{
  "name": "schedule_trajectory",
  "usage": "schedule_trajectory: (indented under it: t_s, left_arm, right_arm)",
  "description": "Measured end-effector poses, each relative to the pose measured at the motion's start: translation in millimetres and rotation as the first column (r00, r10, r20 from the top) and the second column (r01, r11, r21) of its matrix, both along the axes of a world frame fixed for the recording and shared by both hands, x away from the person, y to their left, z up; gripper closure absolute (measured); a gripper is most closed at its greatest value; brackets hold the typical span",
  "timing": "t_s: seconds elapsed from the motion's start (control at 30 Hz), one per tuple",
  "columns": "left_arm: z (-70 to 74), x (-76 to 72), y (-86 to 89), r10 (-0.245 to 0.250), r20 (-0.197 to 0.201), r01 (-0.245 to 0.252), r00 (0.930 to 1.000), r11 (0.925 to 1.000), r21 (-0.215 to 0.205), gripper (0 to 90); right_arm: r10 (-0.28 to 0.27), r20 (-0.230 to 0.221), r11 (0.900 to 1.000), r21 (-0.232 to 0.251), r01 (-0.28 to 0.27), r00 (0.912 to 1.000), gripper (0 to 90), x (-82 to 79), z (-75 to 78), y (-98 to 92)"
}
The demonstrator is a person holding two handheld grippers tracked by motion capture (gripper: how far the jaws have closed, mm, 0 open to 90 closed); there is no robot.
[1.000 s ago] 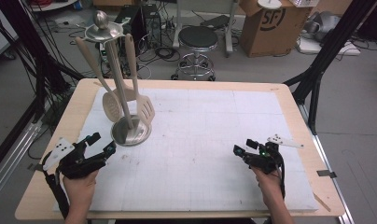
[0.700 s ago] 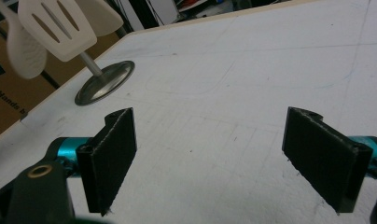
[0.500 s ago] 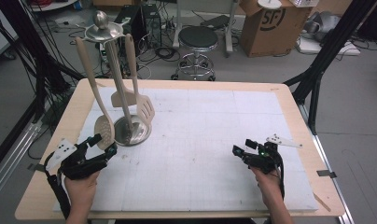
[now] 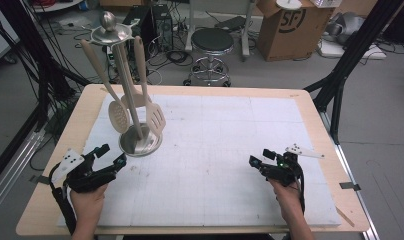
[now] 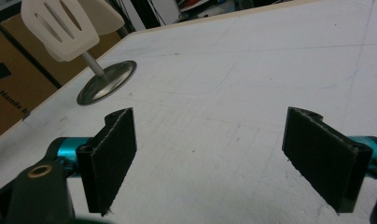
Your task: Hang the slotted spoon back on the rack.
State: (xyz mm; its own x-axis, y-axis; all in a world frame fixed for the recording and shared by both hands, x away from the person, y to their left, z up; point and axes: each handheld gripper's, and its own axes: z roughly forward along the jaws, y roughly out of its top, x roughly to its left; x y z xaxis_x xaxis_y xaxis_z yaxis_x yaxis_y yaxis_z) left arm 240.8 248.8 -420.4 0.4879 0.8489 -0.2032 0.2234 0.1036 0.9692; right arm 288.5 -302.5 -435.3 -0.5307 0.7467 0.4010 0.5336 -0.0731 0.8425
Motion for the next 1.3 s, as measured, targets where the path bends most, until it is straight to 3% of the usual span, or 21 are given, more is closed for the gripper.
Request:
schedule_trajectory:
  t_s: [0.33,0.43,0.7,1.3]
  left_arm:
    - [-7.3,5.9,-3.8,-0.018,-0.058,0.019,0.9981,0.9997,0.015,25.0]
    - [-6.0,4.8,-4.6,-0.025,-0.042,0.026,0.9988,0.9995,0.017,25.1]
    - [-6.3,5.5,-8.0,-0.042,-0.048,0.043,0.9980,0.9989,0.017,25.0]
    - [-5.7,4.8,-8.2,-0.037,-0.043,0.037,0.9984,0.9992,0.013,25.0]
  right_arm:
    - [0.012,0.051,1.000,0.021,-0.013,0.9986,16.5,-3.4,4.6,-0.1]
    - [0.004,0.084,1.000,0.013,-0.005,0.9964,16.1,-5.2,7.1,0.3]
    - [-0.011,0.168,1.000,-0.001,0.011,0.9858,16.0,-11.6,14.6,0.4]
    - [-0.006,0.172,1.000,-0.003,0.006,0.9851,16.0,-11.8,15.3,0.7]
